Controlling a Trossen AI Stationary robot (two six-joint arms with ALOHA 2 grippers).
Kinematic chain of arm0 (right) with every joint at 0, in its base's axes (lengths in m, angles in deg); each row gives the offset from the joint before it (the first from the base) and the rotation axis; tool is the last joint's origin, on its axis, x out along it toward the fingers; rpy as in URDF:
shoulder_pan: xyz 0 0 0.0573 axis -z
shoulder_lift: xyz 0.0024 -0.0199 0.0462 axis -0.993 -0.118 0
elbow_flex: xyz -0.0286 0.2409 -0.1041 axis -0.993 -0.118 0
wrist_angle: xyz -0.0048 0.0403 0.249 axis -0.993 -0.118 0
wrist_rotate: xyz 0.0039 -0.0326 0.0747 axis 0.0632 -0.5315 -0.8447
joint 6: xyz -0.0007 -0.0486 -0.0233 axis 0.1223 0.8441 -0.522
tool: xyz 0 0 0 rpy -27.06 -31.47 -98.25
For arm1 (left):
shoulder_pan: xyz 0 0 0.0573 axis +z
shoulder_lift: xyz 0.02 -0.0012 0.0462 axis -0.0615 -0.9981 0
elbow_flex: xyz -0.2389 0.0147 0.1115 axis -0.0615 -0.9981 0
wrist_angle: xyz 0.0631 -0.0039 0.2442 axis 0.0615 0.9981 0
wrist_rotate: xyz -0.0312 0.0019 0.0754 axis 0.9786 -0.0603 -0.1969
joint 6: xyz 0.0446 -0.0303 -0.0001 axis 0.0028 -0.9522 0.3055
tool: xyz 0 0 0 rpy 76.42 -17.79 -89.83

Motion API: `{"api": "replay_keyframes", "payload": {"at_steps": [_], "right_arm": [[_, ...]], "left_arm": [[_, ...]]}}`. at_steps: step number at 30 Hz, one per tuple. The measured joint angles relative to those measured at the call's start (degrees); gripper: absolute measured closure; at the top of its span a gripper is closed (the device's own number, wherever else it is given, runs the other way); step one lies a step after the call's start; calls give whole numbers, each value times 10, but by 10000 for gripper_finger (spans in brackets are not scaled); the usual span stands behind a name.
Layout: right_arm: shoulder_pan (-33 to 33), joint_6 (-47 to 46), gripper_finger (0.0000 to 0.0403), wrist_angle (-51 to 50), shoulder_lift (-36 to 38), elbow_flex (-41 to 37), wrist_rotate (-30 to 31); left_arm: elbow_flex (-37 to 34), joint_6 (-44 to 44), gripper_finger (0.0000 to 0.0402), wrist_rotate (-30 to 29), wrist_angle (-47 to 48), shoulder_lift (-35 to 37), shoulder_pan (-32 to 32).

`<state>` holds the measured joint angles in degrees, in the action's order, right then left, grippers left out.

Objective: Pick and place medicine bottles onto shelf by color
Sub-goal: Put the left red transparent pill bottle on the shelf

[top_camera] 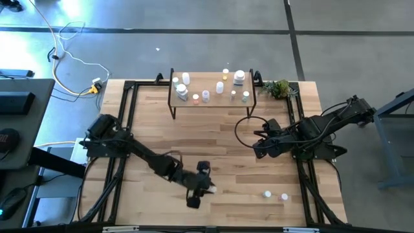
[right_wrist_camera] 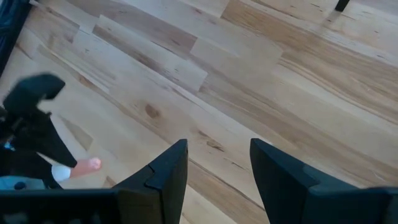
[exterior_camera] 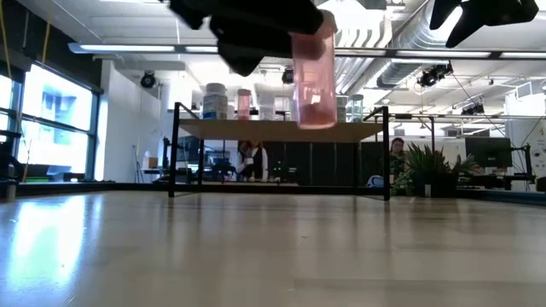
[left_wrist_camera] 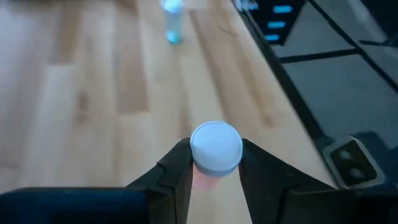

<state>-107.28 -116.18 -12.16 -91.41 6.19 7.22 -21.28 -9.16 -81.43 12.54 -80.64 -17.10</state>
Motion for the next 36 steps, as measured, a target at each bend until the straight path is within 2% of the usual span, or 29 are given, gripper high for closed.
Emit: {"api": "replay_keyframes", "payload": {"at_steps": [11,20,29,36], "right_arm": [[0,-10,237,0,0,0,17],[0,-13,237,0,0,0,45],[0,-13,237,0,0,0,46],[1,-13,237,0,0,0,62]], "left_arm": [[0,94,298,8,66,97,118],[0,143,298,8,81,189,251],[0,188,299,2,84,268,383],[33,198,299,-1,109,289,490]]}}
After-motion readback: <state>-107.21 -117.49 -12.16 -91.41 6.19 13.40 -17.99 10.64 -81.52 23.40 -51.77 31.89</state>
